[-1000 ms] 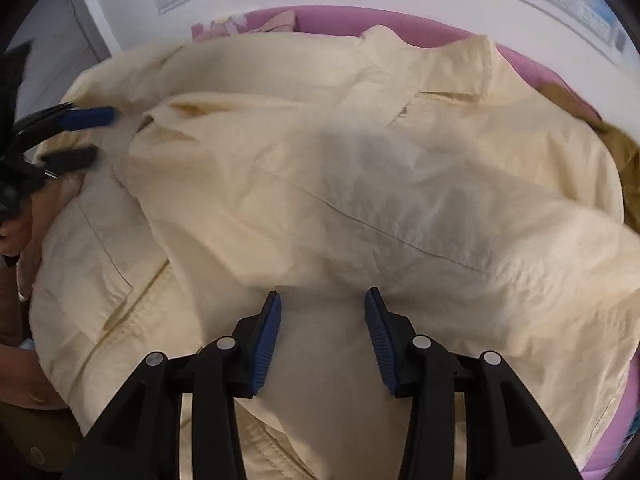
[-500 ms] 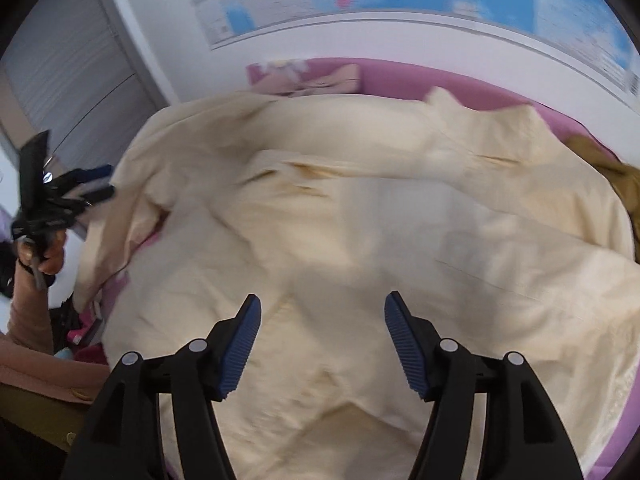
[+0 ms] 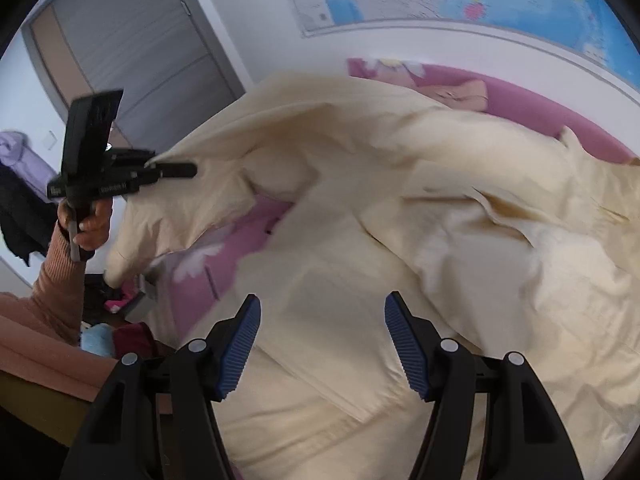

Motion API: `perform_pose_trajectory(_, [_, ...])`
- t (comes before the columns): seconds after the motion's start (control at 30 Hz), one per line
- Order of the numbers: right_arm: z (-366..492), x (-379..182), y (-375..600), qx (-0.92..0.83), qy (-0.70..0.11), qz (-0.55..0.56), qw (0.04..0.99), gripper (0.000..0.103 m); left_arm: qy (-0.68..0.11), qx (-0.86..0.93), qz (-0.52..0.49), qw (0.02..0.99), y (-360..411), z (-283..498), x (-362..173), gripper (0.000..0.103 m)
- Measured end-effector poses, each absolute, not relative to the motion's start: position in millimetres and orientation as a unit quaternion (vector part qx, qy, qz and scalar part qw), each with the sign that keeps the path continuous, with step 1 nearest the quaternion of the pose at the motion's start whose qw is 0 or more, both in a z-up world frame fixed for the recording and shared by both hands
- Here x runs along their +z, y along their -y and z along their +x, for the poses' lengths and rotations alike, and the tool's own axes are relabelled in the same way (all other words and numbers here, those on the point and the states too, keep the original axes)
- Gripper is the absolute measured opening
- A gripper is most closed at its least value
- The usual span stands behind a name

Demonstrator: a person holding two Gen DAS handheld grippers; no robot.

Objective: Fold large clothes

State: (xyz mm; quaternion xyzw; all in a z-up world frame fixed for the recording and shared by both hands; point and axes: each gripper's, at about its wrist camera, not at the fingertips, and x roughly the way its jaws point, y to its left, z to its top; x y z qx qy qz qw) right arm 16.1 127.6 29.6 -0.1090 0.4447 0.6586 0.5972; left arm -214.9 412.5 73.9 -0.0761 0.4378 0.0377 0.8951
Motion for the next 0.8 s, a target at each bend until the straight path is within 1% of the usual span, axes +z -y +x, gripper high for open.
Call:
perform_pose_trajectory(0.17, [20.8,46.8,-122.9,0.673,-0.43,-0.076,0.596,0.063,-0.429,-0.04,-0.093,0.898,-395.1,-187.5,141.9,0.006])
perform_pose_trajectory(0.23, [28.4,54.1,-114.2,0.674,-0.424,-0.053,0.602,0.063,-0.428,-0.064,-0.085,0.898,-379.4,-171.7,161.3,0.009])
perform_pose_trajectory(0.37, [40.3,61.6,-90.4,0.673,-0.418,-0.011,0.611,0.064,-0.434,-0.116,-0.07,0.891,-331.4,-132.2,183.1,0.015])
perform_pose_trajectory(0.5, [55.0,60.6,-58.9,0.663,-0.419,0.035,0.619,0.064,-0.444,-0.159,-0.066,0.88,-277.5,-88.7,177.9,0.019])
perform_pose_trajectory(0.57, [61.0,56.9,-42.3,0.658,-0.422,0.054,0.622,0.066,-0.444,-0.181,-0.071,0.875,-254.2,-68.7,170.7,0.017])
perform_pose_trajectory(0.67, [73.8,45.2,-12.2,0.641,-0.435,0.09,0.626,0.068,-0.448,-0.187,-0.064,0.872,-212.5,-34.3,148.1,0.019])
perform_pose_trajectory(0.73, [82.8,34.6,8.4,0.618,-0.449,0.111,0.635,0.069,-0.453,-0.178,-0.039,0.873,-195.4,-18.6,134.2,0.023])
perform_pose_trajectory(0.8, [88.0,25.0,28.7,0.604,-0.465,0.137,0.632,0.072,-0.455,-0.185,-0.052,0.87,-194.1,-9.3,122.8,0.027])
